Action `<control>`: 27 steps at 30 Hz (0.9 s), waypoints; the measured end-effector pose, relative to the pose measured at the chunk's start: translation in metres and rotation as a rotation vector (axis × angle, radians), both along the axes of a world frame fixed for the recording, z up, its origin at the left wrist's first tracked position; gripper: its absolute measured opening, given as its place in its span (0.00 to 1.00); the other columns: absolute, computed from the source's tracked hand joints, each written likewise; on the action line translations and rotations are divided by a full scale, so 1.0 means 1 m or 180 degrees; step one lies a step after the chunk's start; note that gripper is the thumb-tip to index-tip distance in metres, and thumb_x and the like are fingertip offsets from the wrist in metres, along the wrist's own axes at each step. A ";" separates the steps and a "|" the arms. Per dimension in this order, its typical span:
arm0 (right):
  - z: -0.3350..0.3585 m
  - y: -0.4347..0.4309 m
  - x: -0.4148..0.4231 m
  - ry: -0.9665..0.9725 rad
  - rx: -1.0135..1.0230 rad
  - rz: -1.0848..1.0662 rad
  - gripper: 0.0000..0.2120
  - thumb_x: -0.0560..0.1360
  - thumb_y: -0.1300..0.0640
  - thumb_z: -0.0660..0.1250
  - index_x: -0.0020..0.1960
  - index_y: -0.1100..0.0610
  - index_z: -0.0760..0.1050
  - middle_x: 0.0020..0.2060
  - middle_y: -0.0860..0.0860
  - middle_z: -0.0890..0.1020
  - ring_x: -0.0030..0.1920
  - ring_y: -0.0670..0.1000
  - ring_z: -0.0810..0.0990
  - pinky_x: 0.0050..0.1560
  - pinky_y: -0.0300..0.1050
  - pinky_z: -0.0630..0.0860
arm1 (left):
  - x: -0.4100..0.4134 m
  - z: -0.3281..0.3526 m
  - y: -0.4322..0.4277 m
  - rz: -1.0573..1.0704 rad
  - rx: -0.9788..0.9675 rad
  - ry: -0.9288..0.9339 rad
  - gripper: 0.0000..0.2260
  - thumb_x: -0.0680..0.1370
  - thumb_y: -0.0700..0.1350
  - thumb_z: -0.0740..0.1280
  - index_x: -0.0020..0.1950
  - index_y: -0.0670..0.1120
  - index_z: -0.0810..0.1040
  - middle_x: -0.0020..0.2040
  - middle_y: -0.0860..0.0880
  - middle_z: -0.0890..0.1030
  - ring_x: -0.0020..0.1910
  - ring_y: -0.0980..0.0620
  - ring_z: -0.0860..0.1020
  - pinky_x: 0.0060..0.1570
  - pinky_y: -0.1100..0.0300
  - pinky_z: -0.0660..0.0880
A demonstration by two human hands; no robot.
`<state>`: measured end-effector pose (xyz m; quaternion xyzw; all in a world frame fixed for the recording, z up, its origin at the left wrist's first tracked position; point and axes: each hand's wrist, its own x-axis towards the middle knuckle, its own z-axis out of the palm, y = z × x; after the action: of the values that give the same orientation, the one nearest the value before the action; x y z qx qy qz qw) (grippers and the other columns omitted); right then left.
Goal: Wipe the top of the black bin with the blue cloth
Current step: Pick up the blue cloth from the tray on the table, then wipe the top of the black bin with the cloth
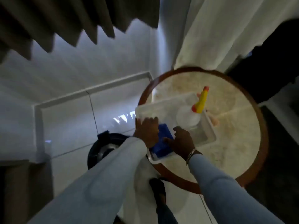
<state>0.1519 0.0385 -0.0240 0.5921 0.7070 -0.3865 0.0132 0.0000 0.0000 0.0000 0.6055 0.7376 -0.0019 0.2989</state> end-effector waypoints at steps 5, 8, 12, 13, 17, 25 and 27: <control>-0.035 -0.006 -0.009 0.0237 -0.0054 -0.0302 0.24 0.69 0.53 0.72 0.59 0.61 0.69 0.52 0.59 0.80 0.51 0.60 0.80 0.44 0.46 0.71 | -0.004 -0.038 0.007 -0.0573 0.0005 0.0907 0.27 0.76 0.48 0.64 0.71 0.39 0.61 0.64 0.38 0.74 0.67 0.37 0.68 0.75 0.35 0.43; -0.029 -0.004 -0.013 0.0314 -0.0089 -0.0362 0.16 0.69 0.56 0.72 0.54 0.59 0.74 0.47 0.57 0.83 0.47 0.58 0.81 0.45 0.47 0.75 | -0.006 -0.037 0.003 -0.0351 0.0210 0.0261 0.21 0.74 0.43 0.66 0.66 0.42 0.69 0.59 0.41 0.77 0.62 0.40 0.73 0.76 0.42 0.48; 0.009 0.001 -0.019 0.1018 -0.0151 -0.0524 0.06 0.69 0.58 0.72 0.46 0.56 0.79 0.37 0.53 0.81 0.39 0.55 0.80 0.36 0.42 0.74 | -0.015 -0.007 -0.001 0.0951 0.0502 -0.1423 0.21 0.74 0.34 0.65 0.67 0.41 0.70 0.63 0.38 0.75 0.63 0.41 0.73 0.65 0.50 0.70; 0.022 0.001 -0.021 0.1315 -0.0226 -0.0643 0.04 0.70 0.60 0.71 0.44 0.55 0.79 0.37 0.53 0.81 0.38 0.56 0.80 0.36 0.45 0.76 | -0.020 0.004 -0.006 0.1141 0.0704 -0.1606 0.20 0.74 0.34 0.66 0.66 0.40 0.71 0.62 0.38 0.76 0.62 0.41 0.74 0.61 0.53 0.71; 0.068 -0.013 -0.051 0.2259 -0.0620 -0.0550 0.07 0.69 0.62 0.68 0.43 0.51 0.77 0.40 0.55 0.81 0.41 0.58 0.80 0.39 0.51 0.78 | -0.049 0.028 -0.044 0.1672 0.1352 -0.2081 0.19 0.74 0.35 0.68 0.65 0.42 0.72 0.62 0.41 0.76 0.59 0.47 0.76 0.57 0.57 0.73; -0.010 -0.100 -0.164 0.1969 -0.0425 -0.0231 0.18 0.72 0.65 0.68 0.59 0.52 0.72 0.47 0.50 0.81 0.47 0.50 0.82 0.46 0.47 0.82 | -0.120 -0.043 -0.157 0.3158 0.1683 -0.2054 0.15 0.76 0.37 0.68 0.60 0.49 0.74 0.51 0.59 0.77 0.49 0.65 0.76 0.49 0.79 0.71; -0.056 -0.120 -0.187 0.1931 -0.0445 -0.0187 0.18 0.72 0.65 0.67 0.57 0.49 0.72 0.47 0.45 0.80 0.49 0.47 0.81 0.47 0.37 0.80 | -0.132 -0.083 -0.179 0.3423 0.1626 -0.1946 0.18 0.77 0.37 0.67 0.66 0.44 0.71 0.59 0.53 0.77 0.56 0.56 0.77 0.57 0.74 0.72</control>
<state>-0.0355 -0.0817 -0.0799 0.4676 0.6329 -0.5935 -0.1689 -0.1323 -0.1788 -0.0834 0.1787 0.7961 0.4937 0.3010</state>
